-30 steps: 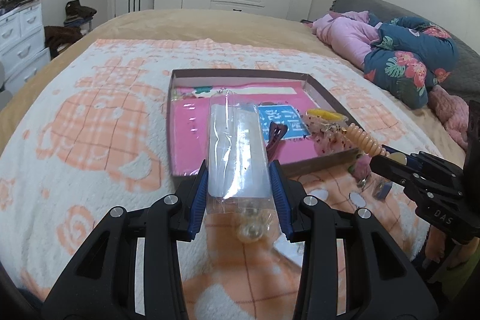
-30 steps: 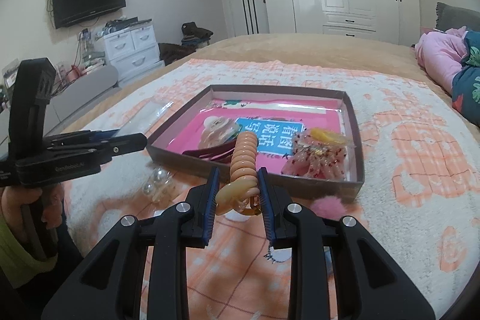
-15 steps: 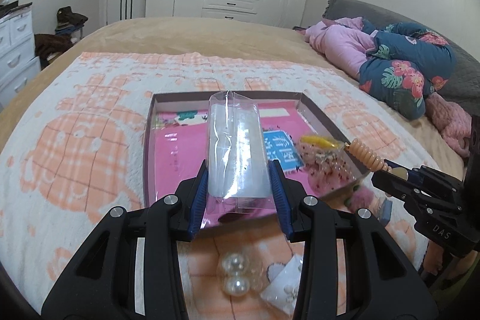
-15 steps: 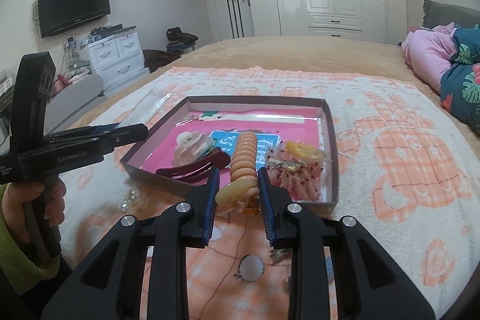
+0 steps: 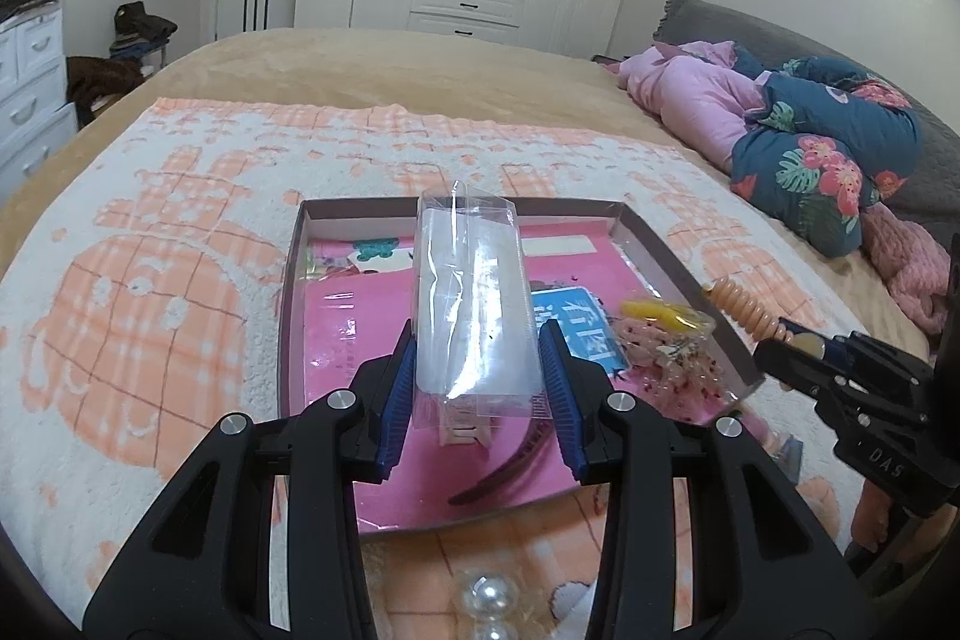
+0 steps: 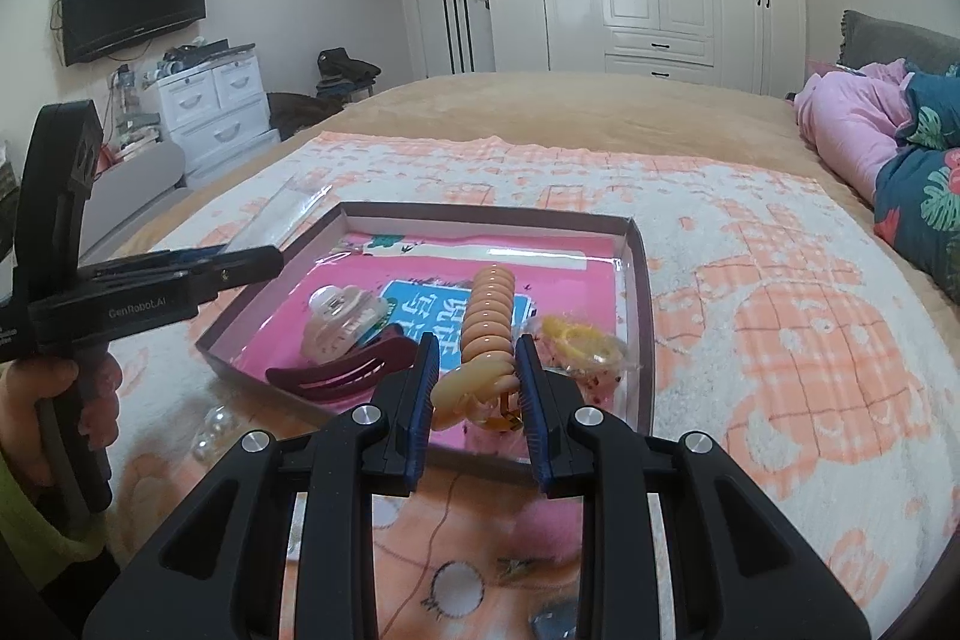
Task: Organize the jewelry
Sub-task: 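Carry the clear bag and coiled tie over the tray and open both tools, then withdraw both open tools from the tray toward the earring card and blue box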
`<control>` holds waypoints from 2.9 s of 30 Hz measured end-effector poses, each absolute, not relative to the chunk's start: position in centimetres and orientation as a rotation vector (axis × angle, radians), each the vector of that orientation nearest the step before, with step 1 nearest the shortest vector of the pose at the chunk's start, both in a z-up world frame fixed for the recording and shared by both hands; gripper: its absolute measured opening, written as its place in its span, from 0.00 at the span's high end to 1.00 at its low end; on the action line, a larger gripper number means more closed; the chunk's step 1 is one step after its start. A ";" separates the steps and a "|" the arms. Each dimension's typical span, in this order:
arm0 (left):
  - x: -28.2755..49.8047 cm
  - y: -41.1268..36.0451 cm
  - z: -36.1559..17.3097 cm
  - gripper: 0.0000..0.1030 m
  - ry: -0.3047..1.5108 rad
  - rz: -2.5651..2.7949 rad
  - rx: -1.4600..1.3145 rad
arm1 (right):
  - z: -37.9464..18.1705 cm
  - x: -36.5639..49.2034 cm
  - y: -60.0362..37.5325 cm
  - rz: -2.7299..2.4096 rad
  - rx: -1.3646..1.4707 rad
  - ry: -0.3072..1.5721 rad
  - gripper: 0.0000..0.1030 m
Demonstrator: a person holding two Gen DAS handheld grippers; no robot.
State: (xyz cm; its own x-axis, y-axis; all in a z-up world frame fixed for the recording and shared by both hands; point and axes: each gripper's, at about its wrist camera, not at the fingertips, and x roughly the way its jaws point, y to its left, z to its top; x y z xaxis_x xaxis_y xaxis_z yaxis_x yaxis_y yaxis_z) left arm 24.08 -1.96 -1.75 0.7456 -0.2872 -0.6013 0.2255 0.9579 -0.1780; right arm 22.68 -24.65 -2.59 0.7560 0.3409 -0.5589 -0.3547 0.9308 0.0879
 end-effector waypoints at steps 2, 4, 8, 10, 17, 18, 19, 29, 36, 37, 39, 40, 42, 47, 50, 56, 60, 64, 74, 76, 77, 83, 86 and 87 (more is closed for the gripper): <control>24.5 -1.7 -2.2 0.70 0.685 -0.273 -0.101 | -2.6 23.3 -24.5 0.375 -0.029 0.605 0.76; 24.8 -1.4 -2.6 0.70 0.694 -0.263 -0.107 | -2.6 23.9 -24.5 0.373 -0.032 0.607 0.76; 25.4 -0.8 -3.3 0.70 0.705 -0.249 -0.119 | -2.8 25.2 -24.3 0.369 -0.039 0.611 0.76; 25.8 -0.6 -3.7 0.69 0.712 -0.243 -0.121 | -2.8 25.8 -24.1 0.370 -0.037 0.616 0.76; 26.7 -0.2 -5.0 0.69 0.736 -0.210 -0.120 | -3.6 28.2 -22.9 0.385 -0.043 0.655 0.76; 26.8 -0.1 -5.1 0.69 0.736 -0.206 -0.121 | -3.8 28.5 -22.7 0.389 -0.045 0.664 0.76; 26.8 0.0 -5.2 0.69 0.738 -0.202 -0.121 | -4.0 28.9 -22.4 0.391 -0.046 0.674 0.76; 27.2 0.3 -5.9 0.69 0.751 -0.187 -0.114 | -6.5 30.7 -20.5 0.393 -0.068 0.788 0.75; 27.3 0.6 -6.1 0.68 0.755 -0.177 -0.118 | -8.0 30.8 -20.5 0.374 -0.068 0.832 0.75; 27.3 0.6 -6.1 0.69 0.754 -0.176 -0.118 | -8.0 30.7 -20.5 0.375 -0.066 0.833 0.75; 27.2 0.7 -6.0 0.69 0.750 -0.174 -0.117 | -7.9 30.5 -20.5 0.379 -0.065 0.831 0.75; 27.1 0.7 -5.9 0.69 0.749 -0.174 -0.115 | -7.9 30.4 -20.5 0.382 -0.063 0.832 0.75; 27.0 0.7 -5.9 0.69 0.747 -0.172 -0.112 | -8.0 30.3 -20.7 0.387 -0.051 0.838 0.75; 26.7 0.7 -5.7 0.69 0.741 -0.169 -0.112 | -7.5 29.6 -21.3 0.393 -0.035 0.824 0.65; 26.5 0.8 -5.6 0.69 0.738 -0.171 -0.118 | -6.9 28.9 -21.6 0.392 -0.040 0.797 0.63; 25.7 0.8 -4.8 0.68 0.721 -0.176 -0.129 | -5.5 27.0 -22.3 0.366 -0.061 0.705 0.48; 24.9 0.7 -4.1 0.67 0.706 -0.177 -0.133 | -4.5 26.2 -22.9 0.362 -0.051 0.665 0.39; 23.9 0.5 -3.3 0.60 0.688 -0.180 -0.131 | -3.6 25.5 -23.1 0.358 -0.054 0.629 0.34; 22.2 0.6 -1.7 0.46 0.645 -0.171 -0.140 | -2.3 23.7 -23.8 0.335 -0.044 0.572 0.24; 21.8 0.5 -1.4 0.43 0.637 -0.168 -0.147 | -2.1 23.4 -24.2 0.325 -0.030 0.559 0.23; 21.6 0.5 -1.3 0.42 0.634 -0.170 -0.151 | -2.0 23.3 -24.4 0.323 -0.025 0.556 0.22; 20.0 -0.1 -0.5 0.30 0.608 -0.173 -0.146 | -1.5 22.4 -25.4 0.308 -0.005 0.534 0.18; 19.3 -0.3 -0.4 0.26 0.602 -0.173 -0.143 | -1.3 21.9 -25.9 0.306 0.007 0.533 0.18; 19.1 -0.3 -0.3 0.25 0.601 -0.173 -0.141 | -1.2 21.7 -26.0 0.306 0.009 0.531 0.18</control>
State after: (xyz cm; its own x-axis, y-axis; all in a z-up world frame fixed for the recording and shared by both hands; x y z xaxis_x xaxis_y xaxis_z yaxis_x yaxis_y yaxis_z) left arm 19.12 -0.30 -0.32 0.8112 -0.2026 -0.5486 0.1207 0.9759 -0.1819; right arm 21.68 -25.99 -1.25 0.8180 0.2899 -0.4968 -0.2851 0.9545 0.0875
